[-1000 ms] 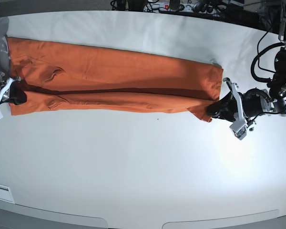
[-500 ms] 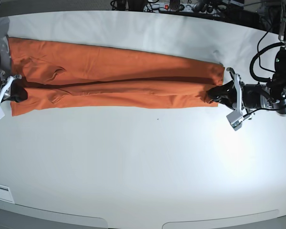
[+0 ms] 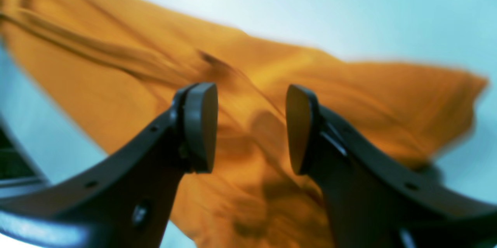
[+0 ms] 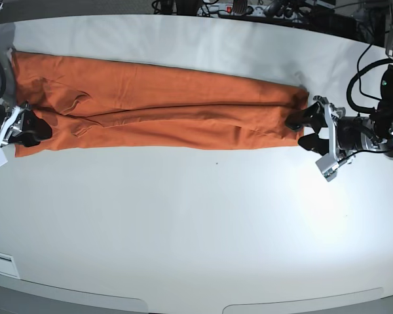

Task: Fold the T-shirt properly
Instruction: 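Release the hem and raise the left gripper away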

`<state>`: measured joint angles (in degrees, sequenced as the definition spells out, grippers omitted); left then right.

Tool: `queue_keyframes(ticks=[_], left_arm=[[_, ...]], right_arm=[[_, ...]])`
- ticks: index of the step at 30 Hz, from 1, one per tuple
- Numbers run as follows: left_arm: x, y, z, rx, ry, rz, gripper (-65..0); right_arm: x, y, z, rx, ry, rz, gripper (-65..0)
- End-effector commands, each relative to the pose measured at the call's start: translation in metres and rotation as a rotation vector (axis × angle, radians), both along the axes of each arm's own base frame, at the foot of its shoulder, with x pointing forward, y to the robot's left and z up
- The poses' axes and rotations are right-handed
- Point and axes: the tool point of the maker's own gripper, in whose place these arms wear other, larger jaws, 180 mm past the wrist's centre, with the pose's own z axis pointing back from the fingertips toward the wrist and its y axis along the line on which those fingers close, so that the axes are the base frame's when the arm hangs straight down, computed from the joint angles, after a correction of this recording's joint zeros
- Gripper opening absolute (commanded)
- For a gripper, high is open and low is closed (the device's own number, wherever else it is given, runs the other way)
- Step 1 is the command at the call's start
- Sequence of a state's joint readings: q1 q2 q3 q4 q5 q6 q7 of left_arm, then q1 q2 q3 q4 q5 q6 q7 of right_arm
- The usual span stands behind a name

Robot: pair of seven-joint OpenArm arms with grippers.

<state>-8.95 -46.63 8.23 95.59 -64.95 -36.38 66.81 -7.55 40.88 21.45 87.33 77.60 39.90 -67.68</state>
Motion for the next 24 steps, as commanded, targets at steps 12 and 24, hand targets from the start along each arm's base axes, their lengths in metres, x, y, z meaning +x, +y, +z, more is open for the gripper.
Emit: queue_keyframes(ticks=[12,24], left_arm=[[0.028,0.044,0.012,0.176,-0.092,0.118,-26.8],[0.039,0.052,0.028,-0.009,-0.143,0.348,-26.8]], right_arm=[[-0.008,0.024,-0.008,0.077,0.030,0.029,-65.0],[-0.023,-0.003,-0.073,-0.200,0.042,-0.109,-65.0]])
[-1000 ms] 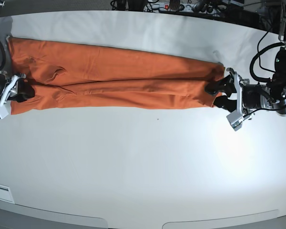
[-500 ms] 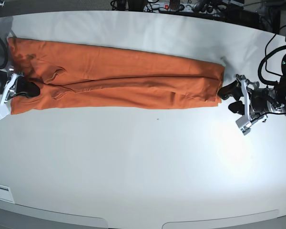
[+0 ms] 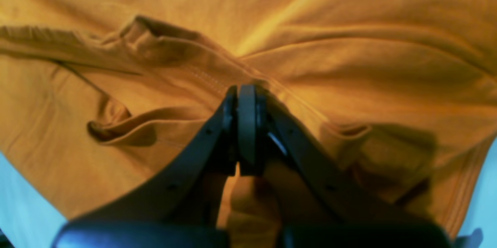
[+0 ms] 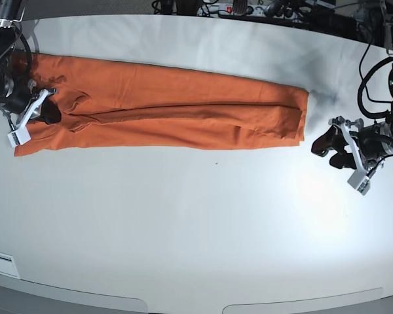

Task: Fold the T-shirt properly
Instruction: 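Release the hem and raise the left gripper away, then grasp the folded strip's end with the left gripper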

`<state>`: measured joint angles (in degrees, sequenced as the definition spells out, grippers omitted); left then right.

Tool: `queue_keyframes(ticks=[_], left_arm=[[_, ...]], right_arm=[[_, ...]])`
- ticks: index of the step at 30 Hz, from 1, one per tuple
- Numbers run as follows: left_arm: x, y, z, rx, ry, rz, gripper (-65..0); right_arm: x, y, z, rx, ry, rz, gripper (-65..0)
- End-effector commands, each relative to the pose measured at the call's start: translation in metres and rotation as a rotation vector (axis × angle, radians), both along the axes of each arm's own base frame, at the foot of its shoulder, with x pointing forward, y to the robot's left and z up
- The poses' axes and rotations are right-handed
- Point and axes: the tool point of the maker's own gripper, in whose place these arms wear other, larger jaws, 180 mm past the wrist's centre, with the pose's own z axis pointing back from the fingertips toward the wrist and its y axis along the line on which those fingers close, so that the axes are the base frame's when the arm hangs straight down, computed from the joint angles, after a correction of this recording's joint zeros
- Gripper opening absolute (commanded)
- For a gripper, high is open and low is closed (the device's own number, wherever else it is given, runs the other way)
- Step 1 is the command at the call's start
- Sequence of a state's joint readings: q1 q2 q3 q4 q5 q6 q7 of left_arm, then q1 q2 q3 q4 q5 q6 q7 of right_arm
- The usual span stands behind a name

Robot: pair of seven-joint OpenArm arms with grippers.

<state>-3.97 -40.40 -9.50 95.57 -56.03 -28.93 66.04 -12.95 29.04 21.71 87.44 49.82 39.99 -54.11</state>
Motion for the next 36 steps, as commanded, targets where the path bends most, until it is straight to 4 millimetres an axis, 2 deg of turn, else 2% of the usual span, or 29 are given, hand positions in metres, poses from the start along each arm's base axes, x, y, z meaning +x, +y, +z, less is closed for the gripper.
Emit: queue_keyframes(ticks=[1,6,9,13,17,22,26,36], left_arm=[[0.001,-0.001,0.007,-0.017,-0.021,-0.004,-26.8],[-0.028,-0.015,-0.022,-0.066,0.075,-0.017,-26.8],[-0.032,-0.015,-0.030,-0.056,0.088,-0.012,-26.8],[-0.021,0.000,-0.030,-0.029,0.062,0.095,-26.8],[-0.014,0.015,-0.020,-0.088,0.009,0.206,-26.8],[-0.031,0.032,-0.025,-0.144,0.014,0.309,-26.8],[-0.042,0.029,-0.037,-0.161,0.045,0.325,-26.8],[-0.041,0.011,-0.038,-0.237,0.027,0.321,-26.8]], right_arm=[[0.001,-0.009,0.005,-0.036,-0.007,0.004,-65.0],[-0.008,-0.008,0.000,-0.032,0.012,0.003,-65.0],[-0.007,-0.008,0.000,-0.031,0.010,0.002,-65.0],[-0.008,-0.008,0.000,-0.031,0.010,0.002,-65.0],[-0.007,-0.008,0.000,-0.031,0.009,0.002,-65.0],[-0.008,-0.009,0.000,-0.033,0.012,0.003,-65.0],[-0.006,-0.008,0.002,-0.026,0.004,0.002,-65.0],[-0.006,-0.008,0.002,-0.025,0.003,0.002,-65.0]])
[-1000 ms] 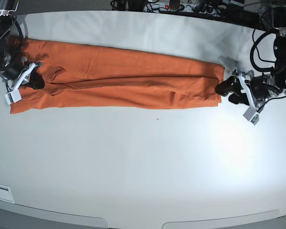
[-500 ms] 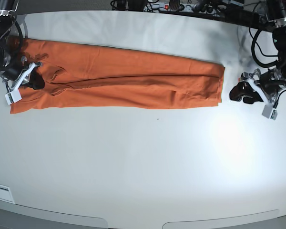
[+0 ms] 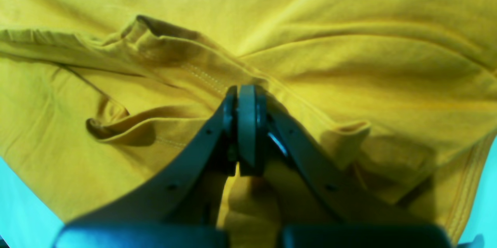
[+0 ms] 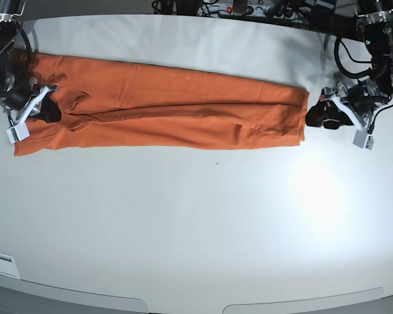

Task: Fold the T-shirt properly
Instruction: 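Grasp the folded strip's end with the left gripper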

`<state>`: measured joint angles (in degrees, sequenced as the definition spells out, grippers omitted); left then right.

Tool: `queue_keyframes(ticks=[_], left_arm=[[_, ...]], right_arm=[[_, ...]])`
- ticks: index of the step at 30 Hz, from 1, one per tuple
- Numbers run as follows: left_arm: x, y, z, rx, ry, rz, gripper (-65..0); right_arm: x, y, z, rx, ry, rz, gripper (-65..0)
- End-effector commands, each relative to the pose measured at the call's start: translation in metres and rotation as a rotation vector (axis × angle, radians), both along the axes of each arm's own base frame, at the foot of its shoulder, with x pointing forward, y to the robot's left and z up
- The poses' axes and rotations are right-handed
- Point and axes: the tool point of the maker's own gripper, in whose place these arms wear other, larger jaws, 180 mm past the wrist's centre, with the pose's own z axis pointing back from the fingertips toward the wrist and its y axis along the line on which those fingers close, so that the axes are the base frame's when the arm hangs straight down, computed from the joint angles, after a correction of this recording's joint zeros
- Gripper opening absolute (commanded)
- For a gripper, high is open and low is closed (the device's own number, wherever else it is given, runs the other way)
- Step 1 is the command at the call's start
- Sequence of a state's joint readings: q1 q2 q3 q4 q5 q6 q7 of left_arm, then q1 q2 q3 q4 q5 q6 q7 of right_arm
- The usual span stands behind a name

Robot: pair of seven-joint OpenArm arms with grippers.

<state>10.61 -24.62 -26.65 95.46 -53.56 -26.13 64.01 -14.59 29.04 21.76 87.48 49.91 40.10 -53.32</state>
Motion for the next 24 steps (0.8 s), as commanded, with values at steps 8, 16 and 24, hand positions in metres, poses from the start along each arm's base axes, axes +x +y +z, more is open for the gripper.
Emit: queue_keyframes(ticks=[8,16,24], left_arm=[[0.008,-0.003,0.001,-0.055,-0.042,0.040,-26.8],[0.002,-0.036,-0.008,-0.133,-0.017,-0.024,-26.8],[-0.007,-0.073,-0.020,-0.157,0.034,-0.133,-26.8]], right_arm=[[0.004,-0.005,0.009,-0.009,-0.019,0.002,-65.0],[0.004,-0.005,0.009,-0.006,-0.020,0.002,-65.0],[0.004,-0.005,0.009,-0.006,-0.020,0.002,-65.0]])
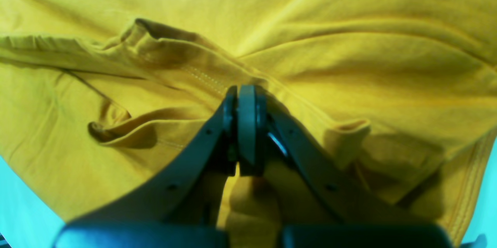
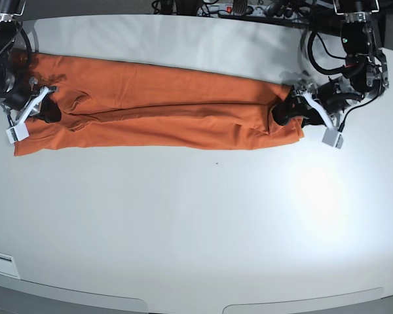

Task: Fold the T-shirt properly
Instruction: 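Grasp the folded strip's end with the left gripper, then fold the strip end with the left gripper toward the right gripper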

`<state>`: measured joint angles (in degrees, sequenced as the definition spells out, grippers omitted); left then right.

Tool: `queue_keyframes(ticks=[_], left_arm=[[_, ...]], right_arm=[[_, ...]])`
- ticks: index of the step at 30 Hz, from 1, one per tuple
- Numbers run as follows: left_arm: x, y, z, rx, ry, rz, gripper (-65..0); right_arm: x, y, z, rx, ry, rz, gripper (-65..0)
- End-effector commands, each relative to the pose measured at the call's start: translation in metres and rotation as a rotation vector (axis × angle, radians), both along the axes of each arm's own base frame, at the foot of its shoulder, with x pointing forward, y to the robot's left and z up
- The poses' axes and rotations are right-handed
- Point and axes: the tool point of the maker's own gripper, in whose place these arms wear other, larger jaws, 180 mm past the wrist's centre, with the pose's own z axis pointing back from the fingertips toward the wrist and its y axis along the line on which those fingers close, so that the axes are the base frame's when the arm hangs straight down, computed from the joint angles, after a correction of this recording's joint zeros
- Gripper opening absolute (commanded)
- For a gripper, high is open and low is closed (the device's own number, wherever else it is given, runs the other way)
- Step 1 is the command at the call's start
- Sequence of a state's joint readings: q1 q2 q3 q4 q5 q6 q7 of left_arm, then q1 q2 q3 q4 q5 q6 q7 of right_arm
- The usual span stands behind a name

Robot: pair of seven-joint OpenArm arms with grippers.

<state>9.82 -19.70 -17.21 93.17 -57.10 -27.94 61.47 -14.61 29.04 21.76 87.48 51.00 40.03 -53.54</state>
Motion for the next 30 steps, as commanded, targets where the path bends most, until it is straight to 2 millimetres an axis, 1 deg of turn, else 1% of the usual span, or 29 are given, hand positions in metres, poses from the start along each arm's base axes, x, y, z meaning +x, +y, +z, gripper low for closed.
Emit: queue_keyframes(ticks=[1,2,3,4,6,7,12,14,18,20,24,27,30], left_arm=[[-0.003,0.001,-0.002,0.033,0.015,-0.024,-27.0],[-0.002,0.000,-0.002,0.032,0.013,-0.028,-29.3],[0.000,0.000,-0.001,0.031,0.006,-0.025,-33.9],[0.002,0.001,0.000,0.034,0.000,-0.020,-41.3],[0.006,0.005,0.001,0.052,-0.011,-0.011,-61.1],[0.008,0.007,0.002,0.059,-0.018,-0.007,-65.0],[0.022,0.014,0.015,0.057,-0.064,0.021,-65.0],[0.026,0.014,0.021,0.041,-0.081,0.026,-65.0],[0.028,0.000,0.039,-0.039,-0.145,-0.031,-65.0],[0.027,-0.006,0.044,-0.065,-0.162,-0.061,-65.0],[0.027,-0.015,0.055,-0.149,-0.188,-0.064,-65.0],[0.025,-0.027,0.060,-0.202,-0.206,-0.075,-65.0],[0.020,-0.043,0.060,-0.259,-0.198,-0.099,-65.0]], right_arm=[[0.004,-0.007,0.008,-0.022,-0.017,0.004,-65.0],[0.004,-0.007,0.008,-0.022,-0.017,0.004,-65.0],[0.004,-0.007,0.008,-0.022,-0.016,0.004,-65.0],[0.004,-0.007,0.008,-0.023,-0.015,0.004,-65.0],[0.004,-0.007,0.008,-0.023,-0.014,0.004,-65.0],[0.004,-0.007,0.008,-0.023,-0.014,0.004,-65.0],[0.003,-0.007,0.007,-0.023,-0.014,0.004,-65.0],[0.003,-0.007,0.007,-0.023,-0.013,0.004,-65.0],[0.003,-0.008,0.007,-0.028,-0.011,0.005,-65.0],[0.003,-0.008,0.007,-0.030,-0.010,0.005,-65.0],[0.002,-0.008,0.006,-0.032,-0.006,0.006,-65.0],[0.002,-0.008,0.006,-0.032,-0.006,0.006,-65.0],[0.002,-0.008,0.006,-0.035,-0.005,0.006,-65.0]])
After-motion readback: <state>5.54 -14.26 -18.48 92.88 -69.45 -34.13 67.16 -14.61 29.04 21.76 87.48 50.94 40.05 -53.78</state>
